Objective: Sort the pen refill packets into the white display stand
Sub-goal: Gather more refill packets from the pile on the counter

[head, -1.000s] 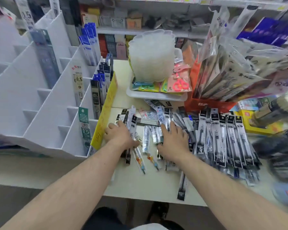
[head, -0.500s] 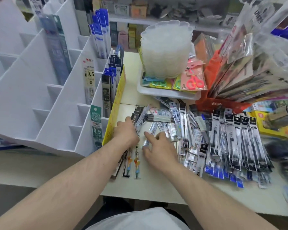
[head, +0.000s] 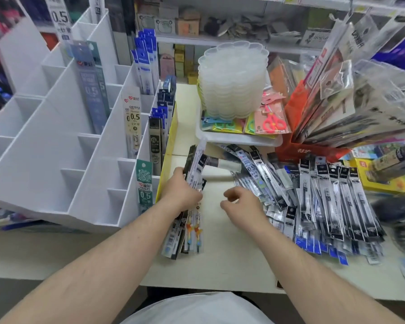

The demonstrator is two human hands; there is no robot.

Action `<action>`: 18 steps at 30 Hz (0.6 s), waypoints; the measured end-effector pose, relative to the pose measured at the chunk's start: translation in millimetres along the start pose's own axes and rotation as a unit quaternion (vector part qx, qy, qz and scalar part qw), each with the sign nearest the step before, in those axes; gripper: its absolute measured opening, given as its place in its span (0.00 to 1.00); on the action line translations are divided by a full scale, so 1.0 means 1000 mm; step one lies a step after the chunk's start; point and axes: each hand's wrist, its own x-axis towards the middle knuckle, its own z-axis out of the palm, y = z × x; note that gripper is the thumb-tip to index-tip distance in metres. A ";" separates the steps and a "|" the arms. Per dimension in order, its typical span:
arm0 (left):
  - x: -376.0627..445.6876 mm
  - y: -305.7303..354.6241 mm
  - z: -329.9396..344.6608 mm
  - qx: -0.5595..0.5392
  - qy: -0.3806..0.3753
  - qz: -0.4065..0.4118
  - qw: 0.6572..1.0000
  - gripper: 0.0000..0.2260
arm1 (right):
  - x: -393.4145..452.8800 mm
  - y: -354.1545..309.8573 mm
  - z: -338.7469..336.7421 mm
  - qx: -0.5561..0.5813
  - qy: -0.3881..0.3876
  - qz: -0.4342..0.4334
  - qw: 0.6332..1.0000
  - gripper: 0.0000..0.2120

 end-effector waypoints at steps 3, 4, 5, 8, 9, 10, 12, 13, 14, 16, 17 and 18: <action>-0.007 0.008 -0.011 -0.108 -0.003 0.053 0.993 0.21 | -0.003 -0.008 0.003 0.172 -0.070 0.068 0.980 0.17; -0.010 0.012 -0.015 -0.139 -0.012 0.073 0.988 0.21 | -0.004 -0.012 0.003 0.210 -0.094 0.076 0.970 0.18; -0.014 0.017 -0.018 -0.163 -0.026 0.094 0.982 0.22 | -0.004 -0.016 0.002 0.240 -0.108 0.074 0.962 0.19; -0.024 0.027 -0.025 -0.184 -0.056 0.156 0.969 0.22 | -0.005 -0.030 -0.002 0.276 -0.108 0.051 0.954 0.23; -0.027 0.029 -0.027 -0.190 -0.060 0.172 0.965 0.23 | -0.006 -0.035 -0.004 0.286 -0.120 0.043 0.950 0.25; -0.028 0.031 -0.027 -0.198 -0.061 0.186 0.960 0.24 | -0.007 -0.038 -0.005 0.294 -0.144 0.029 0.944 0.27; -0.032 0.034 -0.028 -0.218 -0.052 0.216 0.950 0.24 | -0.011 -0.042 -0.005 0.254 -0.190 -0.012 0.948 0.29; -0.033 0.035 -0.029 -0.227 -0.043 0.229 0.946 0.25 | -0.013 -0.042 -0.004 0.211 -0.200 -0.033 0.956 0.28; -0.034 0.036 -0.029 -0.238 -0.033 0.241 0.941 0.24 | -0.016 -0.042 -0.002 0.174 -0.197 -0.050 0.964 0.26; -0.036 0.036 -0.028 -0.252 -0.016 0.263 0.931 0.25 | -0.018 -0.041 0.003 0.139 -0.163 -0.079 0.973 0.23; -0.037 0.035 -0.028 -0.259 -0.013 0.270 0.927 0.26 | -0.018 -0.039 0.005 0.133 -0.145 -0.092 0.976 0.22; -0.038 0.034 -0.027 -0.271 -0.014 0.271 0.923 0.27 | -0.017 -0.038 0.006 0.123 -0.131 -0.101 0.979 0.20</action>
